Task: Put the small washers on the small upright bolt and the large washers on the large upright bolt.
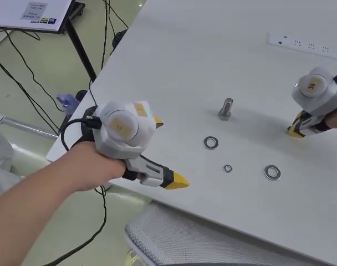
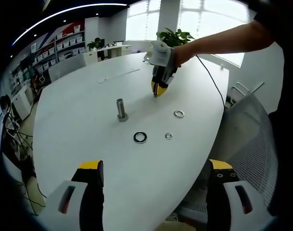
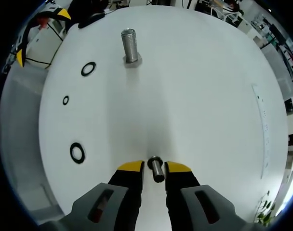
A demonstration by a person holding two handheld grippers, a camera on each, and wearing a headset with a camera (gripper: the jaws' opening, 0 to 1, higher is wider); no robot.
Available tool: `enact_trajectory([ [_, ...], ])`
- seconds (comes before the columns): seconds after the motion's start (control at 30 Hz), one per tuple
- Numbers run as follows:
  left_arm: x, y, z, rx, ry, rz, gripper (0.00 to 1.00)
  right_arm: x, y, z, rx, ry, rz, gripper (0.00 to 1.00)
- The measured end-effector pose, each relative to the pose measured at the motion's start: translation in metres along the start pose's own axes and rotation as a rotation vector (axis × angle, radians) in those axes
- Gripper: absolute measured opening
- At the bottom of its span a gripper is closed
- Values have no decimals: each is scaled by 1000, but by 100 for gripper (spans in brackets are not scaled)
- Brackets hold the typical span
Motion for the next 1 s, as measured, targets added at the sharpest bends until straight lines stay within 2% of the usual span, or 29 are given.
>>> enact_trajectory([
  [0.33,2,1,2,7,5,3,88,1,5,11,22,-2,16,24],
  [0.53,0,3,1,2,13,-20,88,0,11,20,32,-7,36,27],
  [0.73,2,5,2,8,12,-17,88,-7,21,30,56,-4,69,28],
  [1.0,-1,11,6,25,24,-5,90,-27,32,39,74,15,111,31],
])
Point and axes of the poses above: the centre of the closed fingertips' face, and the gripper's own axes: z roughly backward along the fingers, x roughly to its right, y roughly out of its top, the point moved 1 cm from there along z, roughly backward along the fingers, and after that the axes turned 9 degrees about y, right-handed, at the moved point
